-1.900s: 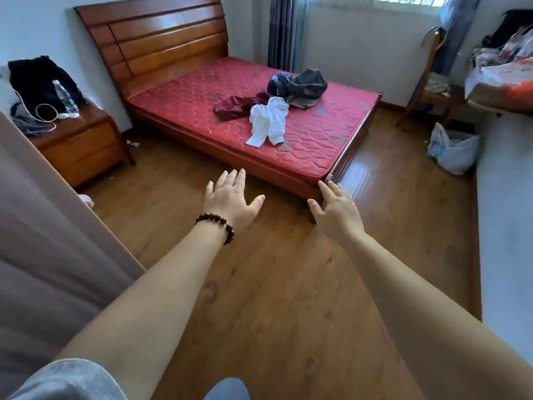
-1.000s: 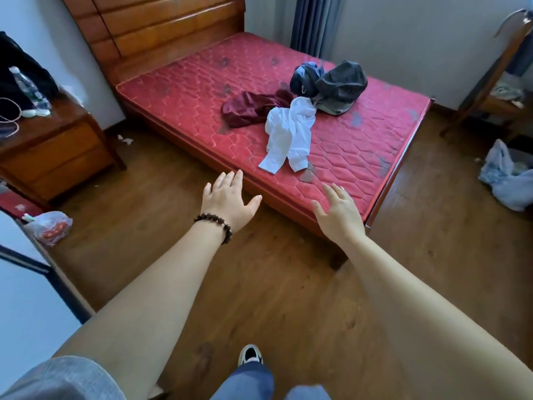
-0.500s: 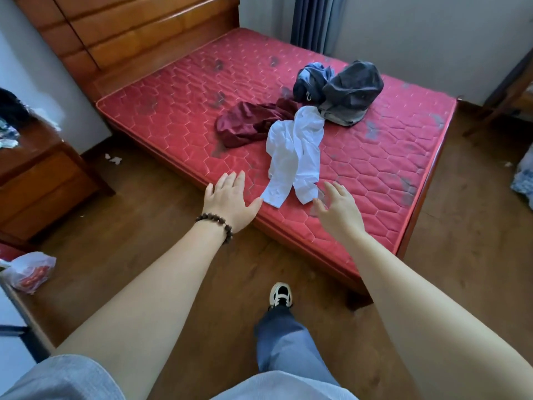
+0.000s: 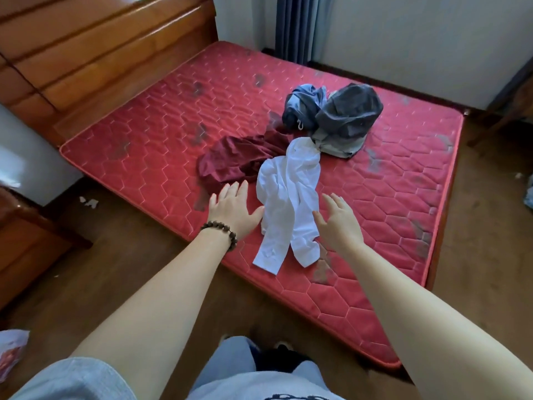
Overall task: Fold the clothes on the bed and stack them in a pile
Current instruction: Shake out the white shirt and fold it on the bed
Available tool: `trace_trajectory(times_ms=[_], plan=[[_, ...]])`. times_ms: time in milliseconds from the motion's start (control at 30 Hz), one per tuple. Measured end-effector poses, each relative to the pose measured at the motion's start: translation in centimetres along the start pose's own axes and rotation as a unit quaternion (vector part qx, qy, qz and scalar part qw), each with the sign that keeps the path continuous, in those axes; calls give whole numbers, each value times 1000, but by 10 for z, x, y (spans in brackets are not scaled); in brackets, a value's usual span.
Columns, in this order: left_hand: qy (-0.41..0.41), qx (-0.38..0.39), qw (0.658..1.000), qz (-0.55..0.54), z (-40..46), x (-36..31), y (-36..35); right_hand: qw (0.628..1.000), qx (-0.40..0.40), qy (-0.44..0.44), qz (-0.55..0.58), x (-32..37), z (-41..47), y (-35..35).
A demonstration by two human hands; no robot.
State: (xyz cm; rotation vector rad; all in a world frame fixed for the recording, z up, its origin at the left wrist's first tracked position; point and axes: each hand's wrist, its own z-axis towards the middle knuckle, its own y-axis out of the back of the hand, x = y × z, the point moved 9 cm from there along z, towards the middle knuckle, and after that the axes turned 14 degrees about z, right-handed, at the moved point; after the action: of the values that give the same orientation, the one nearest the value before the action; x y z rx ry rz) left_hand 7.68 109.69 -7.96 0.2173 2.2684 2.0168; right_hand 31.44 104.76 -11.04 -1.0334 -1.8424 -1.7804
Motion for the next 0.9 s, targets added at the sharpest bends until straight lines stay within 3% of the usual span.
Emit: trace_trajectory(times_ms=[300, 467, 900], plan=[[-55, 14, 998, 8, 142, 35, -12, 996, -51, -67, 7, 5, 104, -21], [-125, 43, 991, 1, 216, 54, -22, 985, -108, -135, 27, 19, 147, -46], [-247, 65, 967, 19, 326, 70, -29, 965, -155, -213, 5, 65, 204, -84]])
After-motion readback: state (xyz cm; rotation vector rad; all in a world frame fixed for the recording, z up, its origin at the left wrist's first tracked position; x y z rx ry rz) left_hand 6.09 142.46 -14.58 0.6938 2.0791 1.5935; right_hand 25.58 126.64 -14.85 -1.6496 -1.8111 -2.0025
